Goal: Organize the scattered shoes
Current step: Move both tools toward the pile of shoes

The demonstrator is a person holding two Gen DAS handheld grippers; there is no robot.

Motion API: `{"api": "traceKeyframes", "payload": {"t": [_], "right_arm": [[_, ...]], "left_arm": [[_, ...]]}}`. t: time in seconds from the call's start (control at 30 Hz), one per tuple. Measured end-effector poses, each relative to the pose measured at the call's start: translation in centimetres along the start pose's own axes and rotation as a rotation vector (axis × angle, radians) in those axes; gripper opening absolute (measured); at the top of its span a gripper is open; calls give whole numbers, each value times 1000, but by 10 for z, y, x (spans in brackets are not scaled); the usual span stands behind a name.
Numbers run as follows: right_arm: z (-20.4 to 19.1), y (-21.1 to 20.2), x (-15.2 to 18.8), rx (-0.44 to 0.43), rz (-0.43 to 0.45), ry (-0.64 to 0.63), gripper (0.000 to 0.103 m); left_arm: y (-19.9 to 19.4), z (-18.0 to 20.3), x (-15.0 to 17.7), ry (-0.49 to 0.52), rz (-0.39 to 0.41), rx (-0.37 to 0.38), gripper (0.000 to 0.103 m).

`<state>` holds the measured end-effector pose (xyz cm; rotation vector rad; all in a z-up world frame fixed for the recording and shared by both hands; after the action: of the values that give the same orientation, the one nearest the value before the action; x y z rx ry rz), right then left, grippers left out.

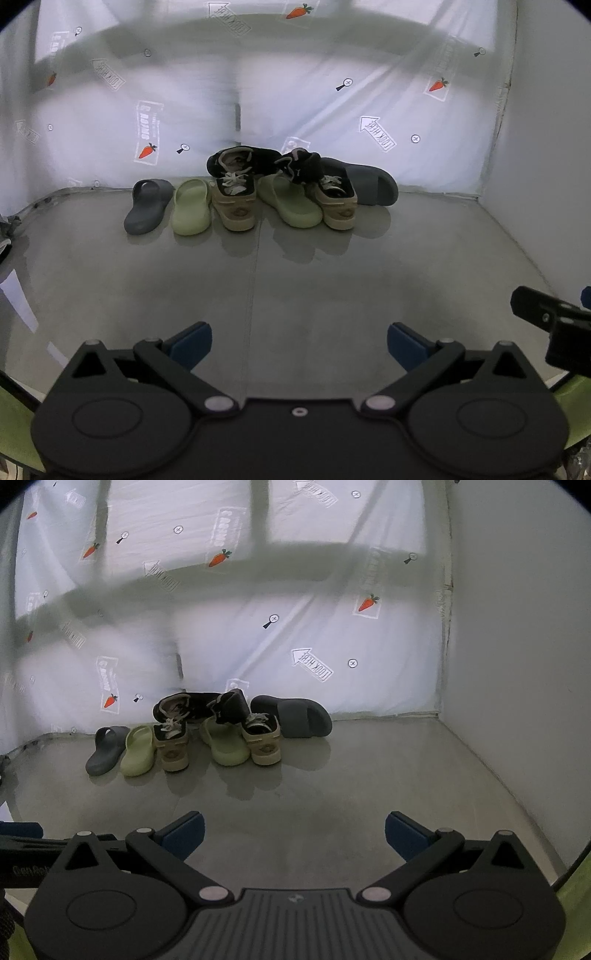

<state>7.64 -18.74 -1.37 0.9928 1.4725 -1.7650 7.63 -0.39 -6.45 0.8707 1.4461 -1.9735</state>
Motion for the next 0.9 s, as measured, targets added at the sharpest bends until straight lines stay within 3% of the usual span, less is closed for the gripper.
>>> {"api": "traceKeyframes", "payload": {"t": [0.9], "right_arm": [[-4, 9, 5, 8, -10, 7, 103]], "left_arm": [[3, -4, -10, 27, 7, -28, 102]]}}
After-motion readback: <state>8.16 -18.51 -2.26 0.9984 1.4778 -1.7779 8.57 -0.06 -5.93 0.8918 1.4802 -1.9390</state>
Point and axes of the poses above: each gripper's, at about its wrist camera, not at the fingertips, and y roughly the way its jaws point, z to its right, x to its underside, the point moved 10 cm from there along y, roughly the way its jaws point, and after that the axes turned 14 degrees about x, right-handed, at the moved point
